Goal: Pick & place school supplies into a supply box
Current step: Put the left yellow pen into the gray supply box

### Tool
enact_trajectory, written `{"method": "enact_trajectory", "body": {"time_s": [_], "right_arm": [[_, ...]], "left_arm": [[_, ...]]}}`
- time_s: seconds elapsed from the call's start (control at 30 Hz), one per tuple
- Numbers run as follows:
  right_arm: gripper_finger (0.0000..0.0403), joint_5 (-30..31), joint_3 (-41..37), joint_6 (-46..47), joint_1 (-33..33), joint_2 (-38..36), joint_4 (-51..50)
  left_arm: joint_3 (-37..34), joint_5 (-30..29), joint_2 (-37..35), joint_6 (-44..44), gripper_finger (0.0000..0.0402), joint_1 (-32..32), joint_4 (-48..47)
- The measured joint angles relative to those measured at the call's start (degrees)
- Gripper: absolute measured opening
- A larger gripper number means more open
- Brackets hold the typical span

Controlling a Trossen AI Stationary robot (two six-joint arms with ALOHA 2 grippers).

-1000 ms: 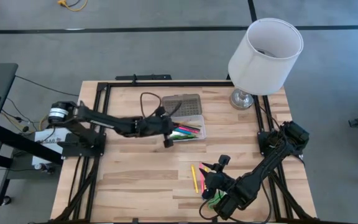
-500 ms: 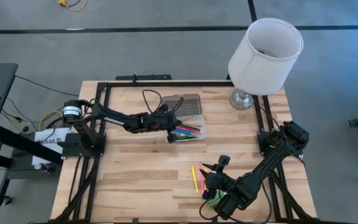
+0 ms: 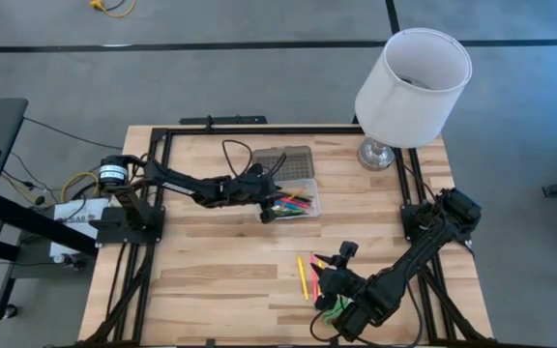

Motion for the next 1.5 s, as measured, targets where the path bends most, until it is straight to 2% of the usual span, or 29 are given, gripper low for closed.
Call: {"method": "enact_trajectory", "body": {"time_s": [0.13, 0.23, 0.4, 0.5, 0.7, 0.87, 1.03, 1.17, 1.5], "right_arm": [[0.0111, -0.5, 0.0, 2.7, 0.0, 0.0, -0.3], [0.0111, -3.8, 0.0, 5.7, -0.1, 0.0, -0.4], [0.0111, -10.6, 0.0, 10.2, -0.5, 0.6, -0.3], [0.0111, -11.3, -0.9, 11.0, -0.6, 0.6, 2.0], [0.0111, -16.1, -3.3, 12.6, -3.2, 0.5, 6.6], [0.0111, -19.8, -5.1, 15.2, -6.6, 0.6, 8.4], [0.0111, -22.3, -7.5, 12.1, -9.0, 0.6, 15.8], [0.0111, -27.1, -8.0, 11.6, -11.2, 0.6, 18.8], [0.0111, -28.6, -7.8, 18.5, -11.5, 2.5, 21.3]], "left_arm": [[0.0, 1.4, -1.0, 0.1, 0.0137, -0.2, -1.3], [0.0, 3.6, -3.1, 0.2, 0.0139, -1.4, -4.0], [0.0, 4.4, -8.3, 0.2, 0.0138, -6.2, -14.0], [0.0, 3.4, -11.1, -0.9, 0.0138, -10.6, -21.0], [-0.1, -5.1, -12.7, -6.0, 0.0138, -22.3, -31.0], [-2.0, -13.8, -12.4, -9.0, 0.0138, -32.1, -31.2], [-3.8, -21.5, -12.4, -12.2, 0.0138, -39.6, -30.7], [-3.8, -25.4, -12.4, -13.0, 0.0138, -42.8, -33.3], [-3.8, -26.8, -12.4, -13.7, 0.0138, -44.2, -33.8]]}}
